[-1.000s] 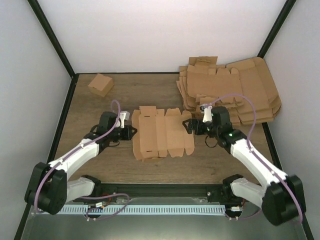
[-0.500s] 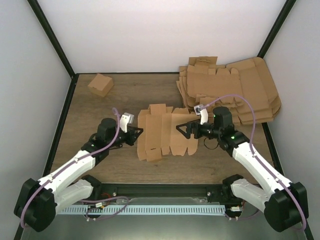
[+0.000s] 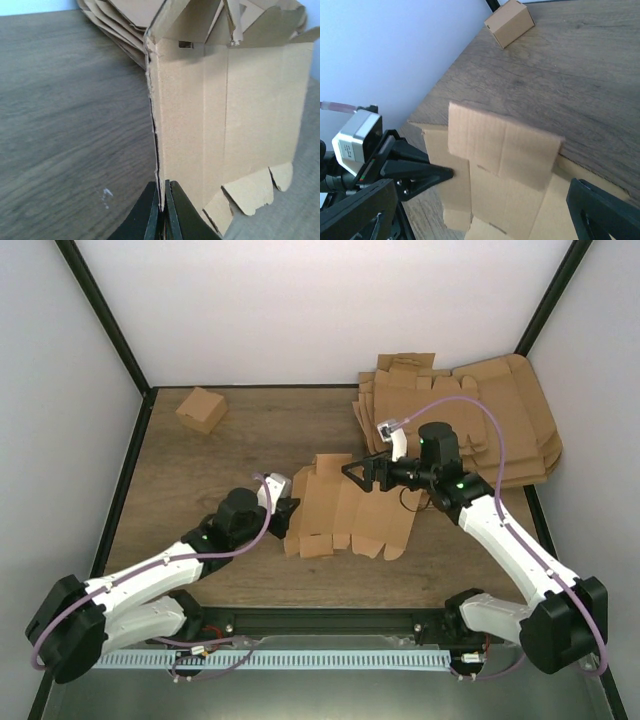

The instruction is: Fold the paper box

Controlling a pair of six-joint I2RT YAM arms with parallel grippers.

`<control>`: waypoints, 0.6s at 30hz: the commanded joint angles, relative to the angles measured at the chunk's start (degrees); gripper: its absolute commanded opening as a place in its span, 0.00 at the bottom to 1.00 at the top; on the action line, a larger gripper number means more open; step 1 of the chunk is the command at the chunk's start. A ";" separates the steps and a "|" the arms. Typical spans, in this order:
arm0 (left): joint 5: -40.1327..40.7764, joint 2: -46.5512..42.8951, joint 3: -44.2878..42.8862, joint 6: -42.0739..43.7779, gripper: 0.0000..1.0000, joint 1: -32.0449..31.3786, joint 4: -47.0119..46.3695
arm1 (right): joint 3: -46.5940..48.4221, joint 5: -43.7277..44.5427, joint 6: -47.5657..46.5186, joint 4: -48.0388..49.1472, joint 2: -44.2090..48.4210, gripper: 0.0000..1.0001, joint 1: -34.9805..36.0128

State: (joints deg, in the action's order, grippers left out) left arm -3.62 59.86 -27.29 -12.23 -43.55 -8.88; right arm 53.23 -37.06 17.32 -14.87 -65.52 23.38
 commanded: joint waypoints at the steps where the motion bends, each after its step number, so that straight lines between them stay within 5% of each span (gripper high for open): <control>1: 6.56 0.03 -0.05 2.68 0.04 -0.29 -3.97 | 1.91 2.02 -0.72 -4.71 0.66 0.96 0.42; 13: 5.07 0.28 0.65 -1.20 0.04 -0.19 -5.87 | -10.28 -4.81 4.21 -2.01 8.55 0.95 1.81; 18: 4.27 2.27 -3.91 -4.65 0.04 -0.08 -0.06 | -15.17 3.01 6.00 1.41 6.58 0.91 10.09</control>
State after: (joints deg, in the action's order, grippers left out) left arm 1.32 61.10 -27.77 -13.80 -43.55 -11.33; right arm 40.42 -38.48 20.86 -16.82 -57.65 27.44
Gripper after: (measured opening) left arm 0.039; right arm 0.927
